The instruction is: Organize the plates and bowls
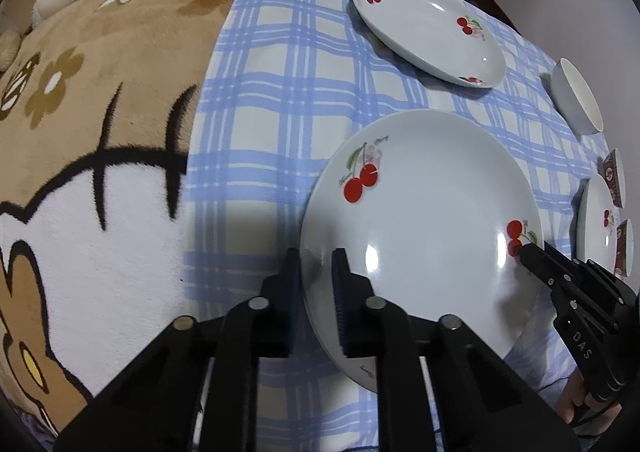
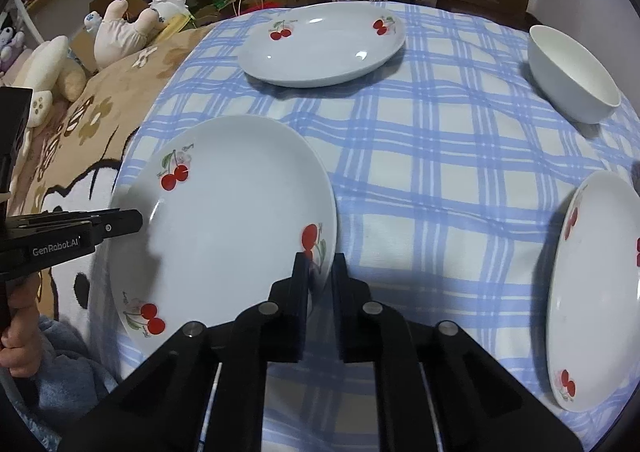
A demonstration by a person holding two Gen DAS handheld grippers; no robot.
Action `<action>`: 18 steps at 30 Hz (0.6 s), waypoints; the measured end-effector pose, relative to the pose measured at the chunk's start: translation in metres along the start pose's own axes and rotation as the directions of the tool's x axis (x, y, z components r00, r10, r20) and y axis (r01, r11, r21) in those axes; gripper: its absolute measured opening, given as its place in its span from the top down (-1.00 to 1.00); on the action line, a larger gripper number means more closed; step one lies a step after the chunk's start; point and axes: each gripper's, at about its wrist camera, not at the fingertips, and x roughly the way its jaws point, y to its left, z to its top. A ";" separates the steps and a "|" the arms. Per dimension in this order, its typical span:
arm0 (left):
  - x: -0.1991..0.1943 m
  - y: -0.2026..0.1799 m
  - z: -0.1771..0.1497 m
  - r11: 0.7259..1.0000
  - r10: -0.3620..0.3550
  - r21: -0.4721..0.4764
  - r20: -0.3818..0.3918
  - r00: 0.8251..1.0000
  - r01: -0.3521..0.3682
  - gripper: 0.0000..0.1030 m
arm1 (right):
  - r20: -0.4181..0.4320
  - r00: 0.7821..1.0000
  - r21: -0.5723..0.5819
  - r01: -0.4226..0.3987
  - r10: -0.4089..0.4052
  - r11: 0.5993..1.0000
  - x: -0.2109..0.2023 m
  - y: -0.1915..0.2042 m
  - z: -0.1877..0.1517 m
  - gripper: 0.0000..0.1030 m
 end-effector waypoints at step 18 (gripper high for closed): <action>-0.023 -0.011 0.001 0.999 -0.004 0.032 0.080 0.997 0.002 0.82 | 0.012 0.999 0.058 -0.035 0.035 0.998 -0.010 -0.012 0.002 0.78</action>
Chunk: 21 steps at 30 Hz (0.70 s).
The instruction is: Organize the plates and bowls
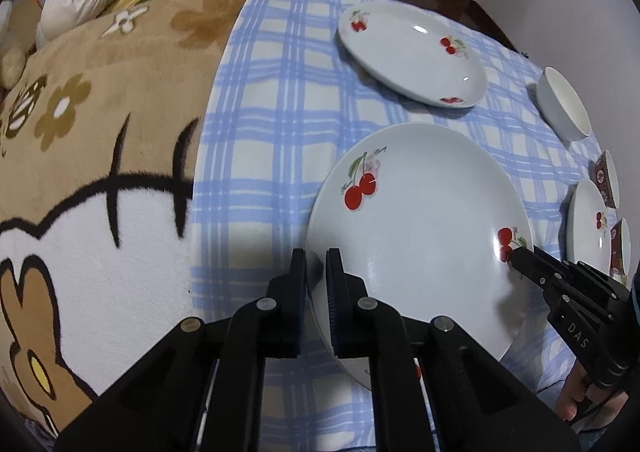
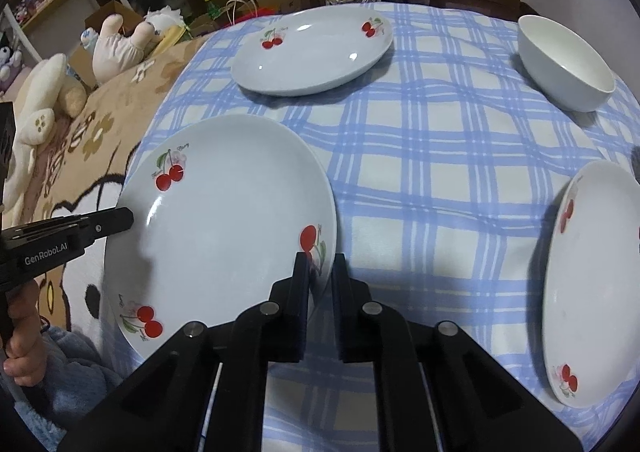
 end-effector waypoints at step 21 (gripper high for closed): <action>-0.062 -0.061 0.009 0.997 -0.065 0.054 0.076 0.995 0.060 0.81 | 0.130 0.991 0.064 0.026 -0.034 0.998 -0.077 -0.040 -0.002 0.78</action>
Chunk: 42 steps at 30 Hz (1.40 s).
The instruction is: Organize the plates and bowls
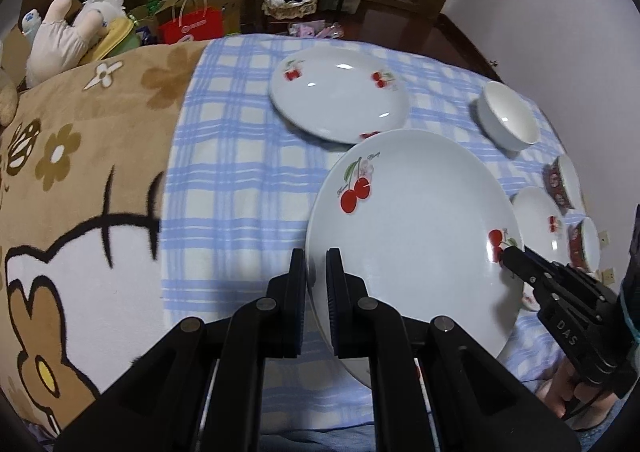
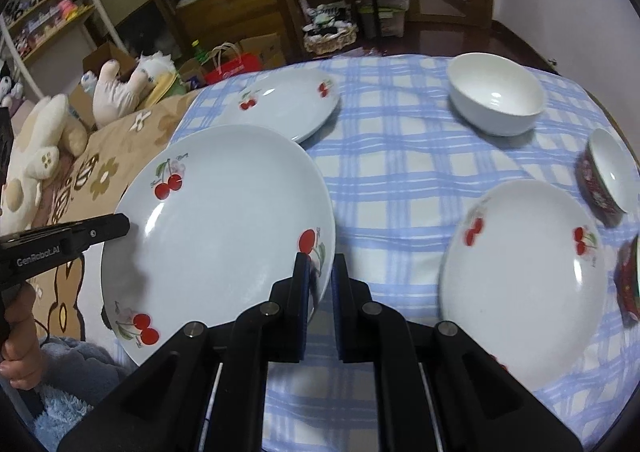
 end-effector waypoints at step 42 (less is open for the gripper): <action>0.018 -0.195 0.001 0.967 -0.123 0.222 -0.025 0.992 0.126 0.81 | 0.107 0.985 0.234 0.109 -0.137 0.966 -0.101 -0.166 -0.029 0.84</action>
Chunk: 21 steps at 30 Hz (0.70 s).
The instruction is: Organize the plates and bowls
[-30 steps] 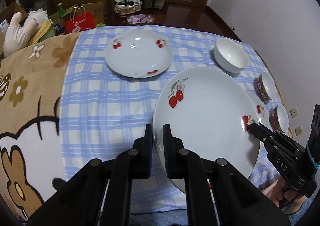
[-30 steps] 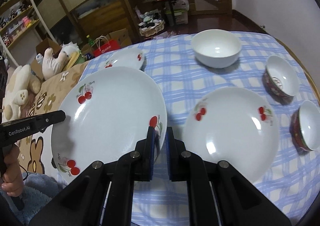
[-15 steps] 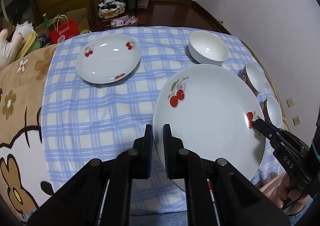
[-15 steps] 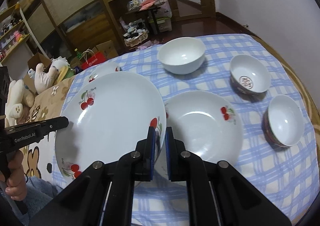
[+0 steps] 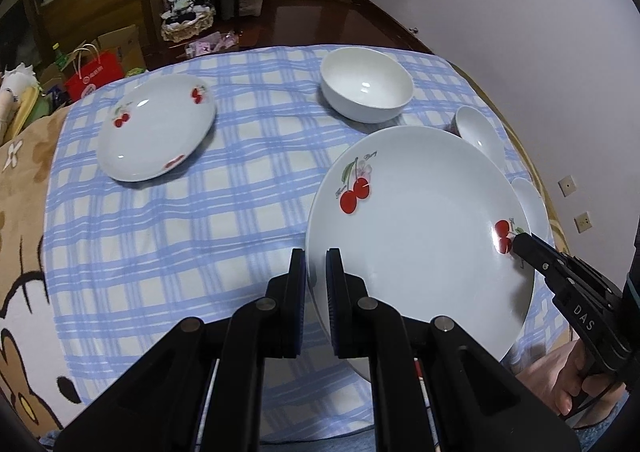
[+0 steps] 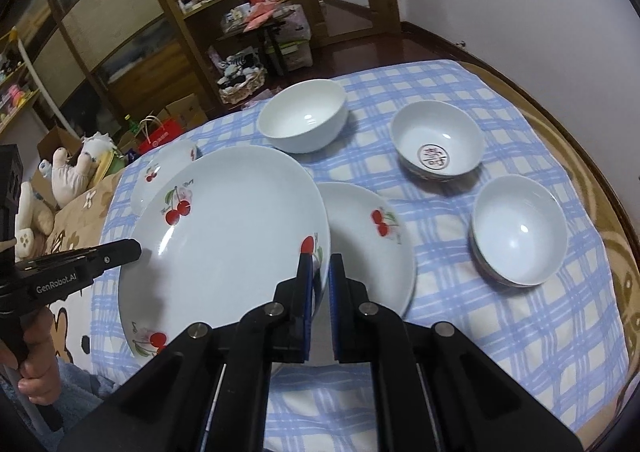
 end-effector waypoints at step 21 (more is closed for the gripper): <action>0.053 -0.012 -0.005 0.999 -0.023 0.031 -0.044 0.999 0.024 0.81 | 0.009 1.000 0.040 0.014 -0.014 0.999 0.026 -0.031 -0.017 0.86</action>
